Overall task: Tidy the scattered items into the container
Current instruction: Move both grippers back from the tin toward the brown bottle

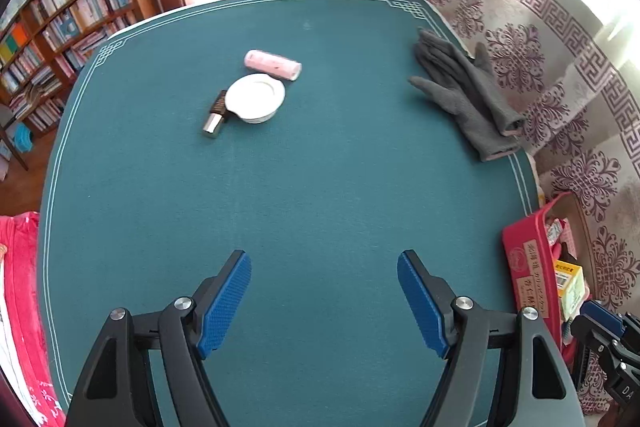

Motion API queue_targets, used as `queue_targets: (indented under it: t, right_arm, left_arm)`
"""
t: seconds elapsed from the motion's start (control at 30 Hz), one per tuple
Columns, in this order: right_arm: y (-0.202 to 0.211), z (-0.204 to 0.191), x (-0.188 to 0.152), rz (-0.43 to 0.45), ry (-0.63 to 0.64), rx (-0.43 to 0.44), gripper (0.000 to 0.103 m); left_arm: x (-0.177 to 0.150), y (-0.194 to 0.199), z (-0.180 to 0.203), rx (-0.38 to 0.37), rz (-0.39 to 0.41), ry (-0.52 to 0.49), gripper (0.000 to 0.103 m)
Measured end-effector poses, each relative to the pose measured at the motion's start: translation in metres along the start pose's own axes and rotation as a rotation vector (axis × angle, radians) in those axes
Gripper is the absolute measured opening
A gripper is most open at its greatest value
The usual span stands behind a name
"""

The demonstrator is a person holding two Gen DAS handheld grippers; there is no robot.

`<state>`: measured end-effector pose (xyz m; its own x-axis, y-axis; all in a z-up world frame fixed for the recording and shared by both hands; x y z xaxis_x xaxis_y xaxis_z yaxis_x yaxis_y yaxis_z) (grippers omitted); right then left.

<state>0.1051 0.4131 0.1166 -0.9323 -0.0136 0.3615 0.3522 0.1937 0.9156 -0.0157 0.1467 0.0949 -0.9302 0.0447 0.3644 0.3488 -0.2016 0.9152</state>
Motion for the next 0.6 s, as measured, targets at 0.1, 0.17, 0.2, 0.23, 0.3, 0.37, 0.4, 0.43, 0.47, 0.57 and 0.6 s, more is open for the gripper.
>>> queue_targets:
  t: [0.1,0.17,0.2,0.23,0.3,0.37,0.4,0.43,0.47,0.57,0.6]
  right_arm:
    - [-0.01,-0.021,0.004,-0.016,0.022,0.006,0.037]
    - [-0.018,-0.034,0.006,-0.026,0.034,0.009,0.041]
    - [-0.022,-0.04,0.007,-0.03,0.04,0.008,0.042]
    - [-0.025,-0.046,0.008,-0.034,0.043,0.007,0.043]
    - [-0.031,-0.056,0.01,-0.043,0.049,0.004,0.046]
    - [-0.038,-0.065,0.01,-0.056,0.05,-0.003,0.049]
    - [-0.042,-0.068,0.009,-0.065,0.05,-0.007,0.05]
    - [-0.046,-0.071,0.009,-0.076,0.05,-0.012,0.05]
    - [-0.051,-0.074,0.007,-0.087,0.049,-0.017,0.051]
    - [-0.062,-0.079,0.002,-0.122,0.041,-0.031,0.051]
    - [-0.066,-0.08,0.001,-0.133,0.037,-0.036,0.051]
  left_arm:
    - [0.007,-0.002,-0.037,0.022,0.002,0.054,0.077]
    - [0.013,-0.005,-0.061,0.029,0.004,0.086,0.077]
    - [0.017,-0.006,-0.072,0.035,0.007,0.097,0.077]
    - [0.021,-0.007,-0.081,0.041,0.01,0.104,0.077]
    - [0.029,-0.012,-0.098,0.054,0.009,0.109,0.077]
    - [0.038,-0.019,-0.111,0.064,0.004,0.104,0.077]
    - [0.042,-0.023,-0.116,0.067,0.003,0.098,0.077]
    - [0.047,-0.027,-0.121,0.069,0.0,0.092,0.077]
    - [0.051,-0.032,-0.125,0.071,-0.005,0.087,0.077]
    - [0.064,-0.048,-0.133,0.069,-0.019,0.075,0.077]
    - [0.067,-0.053,-0.134,0.068,-0.024,0.07,0.077]
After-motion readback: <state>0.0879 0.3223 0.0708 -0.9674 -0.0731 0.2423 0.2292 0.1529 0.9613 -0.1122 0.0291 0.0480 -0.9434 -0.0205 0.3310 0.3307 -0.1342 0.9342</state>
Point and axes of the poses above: each gripper's, at about its wrist camera, not at the fingertips, and y roughly against the way its jaws point, z to its right, x to its top, the point moved 4 cm from there along -y, roughly the way its jaws point, and after that the axes turned 6 degrees about -x, right-handed, at the moved point
